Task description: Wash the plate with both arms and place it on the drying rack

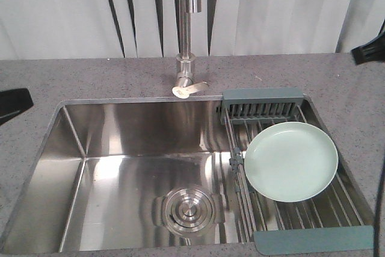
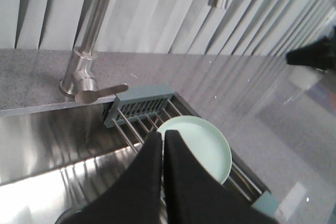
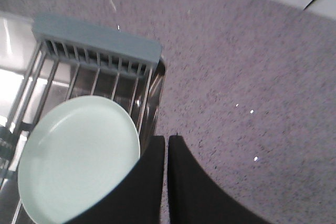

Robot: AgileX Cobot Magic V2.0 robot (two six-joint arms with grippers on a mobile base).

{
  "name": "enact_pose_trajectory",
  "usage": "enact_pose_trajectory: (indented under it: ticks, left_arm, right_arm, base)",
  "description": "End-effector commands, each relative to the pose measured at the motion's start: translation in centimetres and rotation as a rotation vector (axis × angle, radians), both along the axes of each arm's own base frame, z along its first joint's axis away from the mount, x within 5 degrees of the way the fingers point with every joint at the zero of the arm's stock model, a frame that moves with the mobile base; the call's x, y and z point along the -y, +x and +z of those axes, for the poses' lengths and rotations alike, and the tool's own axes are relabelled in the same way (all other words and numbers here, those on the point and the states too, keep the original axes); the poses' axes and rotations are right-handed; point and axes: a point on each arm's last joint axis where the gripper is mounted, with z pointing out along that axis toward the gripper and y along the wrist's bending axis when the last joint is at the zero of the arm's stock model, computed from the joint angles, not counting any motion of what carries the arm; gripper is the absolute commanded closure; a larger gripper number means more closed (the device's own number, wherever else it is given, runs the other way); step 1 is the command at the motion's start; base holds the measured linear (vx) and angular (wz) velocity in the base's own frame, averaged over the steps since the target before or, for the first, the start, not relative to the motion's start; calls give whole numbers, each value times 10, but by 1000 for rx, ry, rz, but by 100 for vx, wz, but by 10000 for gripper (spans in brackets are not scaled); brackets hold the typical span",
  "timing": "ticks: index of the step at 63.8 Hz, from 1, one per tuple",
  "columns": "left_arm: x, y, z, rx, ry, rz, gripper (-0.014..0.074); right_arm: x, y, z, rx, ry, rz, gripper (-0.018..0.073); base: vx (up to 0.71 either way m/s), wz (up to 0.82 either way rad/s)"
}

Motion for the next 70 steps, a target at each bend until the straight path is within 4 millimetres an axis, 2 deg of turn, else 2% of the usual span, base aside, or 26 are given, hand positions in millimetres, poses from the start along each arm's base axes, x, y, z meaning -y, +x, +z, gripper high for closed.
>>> enact_pose_trajectory:
  ticks: [1,10,18,27,37,43,52,61,70]
  left_arm:
    - [-7,17,15,29,-135,64,603]
    - [-16,47,26,17,-141,44,603]
    - [-24,79,44,39,-143,10,603]
    - [-20,117,62,72,-134,-52,603]
    - [9,155,70,86,-132,-163,603]
    - [29,177,63,65,-135,-203,603]
    - [59,206,38,1,-141,-257,603]
    - [86,223,5,-87,-144,-308,603]
    - [114,232,-26,-169,-140,-356,603]
  right_arm:
    - [0,-42,44,200,6,25,570]
    - [1,-100,73,333,16,31,570]
    - [2,-137,83,381,26,35,570]
    - [0,-161,84,384,53,52,570]
    - [-1,-171,83,360,59,64,570]
    - [-1,-172,81,342,58,65,570]
    - [-1,-172,81,341,58,65,570]
    - [-1,-172,81,340,60,66,570]
    - [-2,-172,81,334,73,75,570]
  base:
    - [0,0]
    - [0,0]
    - [0,0]
    - [0,0]
    - [0,0]
    - [0,0]
    - [0,0]
    - [0,0]
    - [0,0]
